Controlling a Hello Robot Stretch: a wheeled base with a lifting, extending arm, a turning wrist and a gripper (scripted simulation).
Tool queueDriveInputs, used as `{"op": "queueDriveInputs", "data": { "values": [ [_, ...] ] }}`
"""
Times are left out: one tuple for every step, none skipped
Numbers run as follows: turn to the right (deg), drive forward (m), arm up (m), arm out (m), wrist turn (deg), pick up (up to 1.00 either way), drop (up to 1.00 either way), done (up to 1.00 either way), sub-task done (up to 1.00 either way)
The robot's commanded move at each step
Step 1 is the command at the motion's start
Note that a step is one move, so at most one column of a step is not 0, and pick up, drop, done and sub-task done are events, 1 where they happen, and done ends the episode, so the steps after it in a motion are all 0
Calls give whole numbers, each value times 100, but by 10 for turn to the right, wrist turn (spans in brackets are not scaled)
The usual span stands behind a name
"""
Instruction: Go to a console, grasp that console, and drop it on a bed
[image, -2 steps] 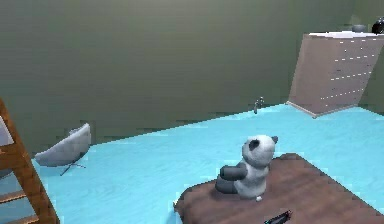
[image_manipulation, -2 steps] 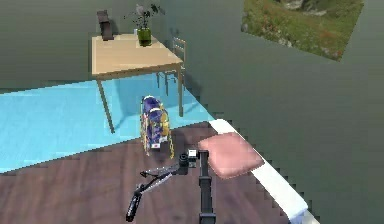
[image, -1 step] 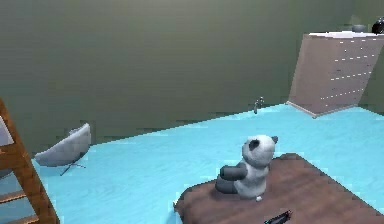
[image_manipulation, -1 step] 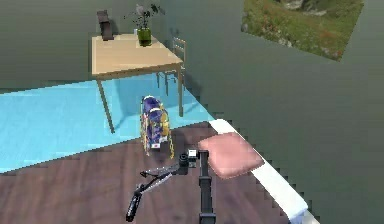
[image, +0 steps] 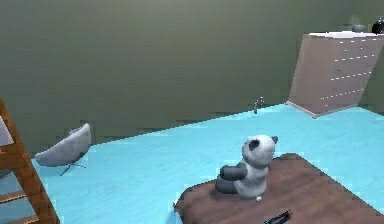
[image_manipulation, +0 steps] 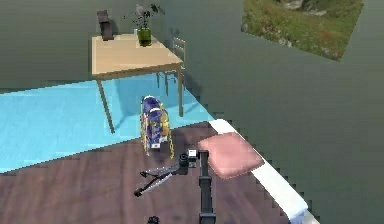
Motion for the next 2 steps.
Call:
{"op": "queueDriveInputs", "data": {
  "values": [
    [0,0,10,0,0,0,0,0,0],
    [0,0,0,-8,0,0,0,0,0]
  ]
}}
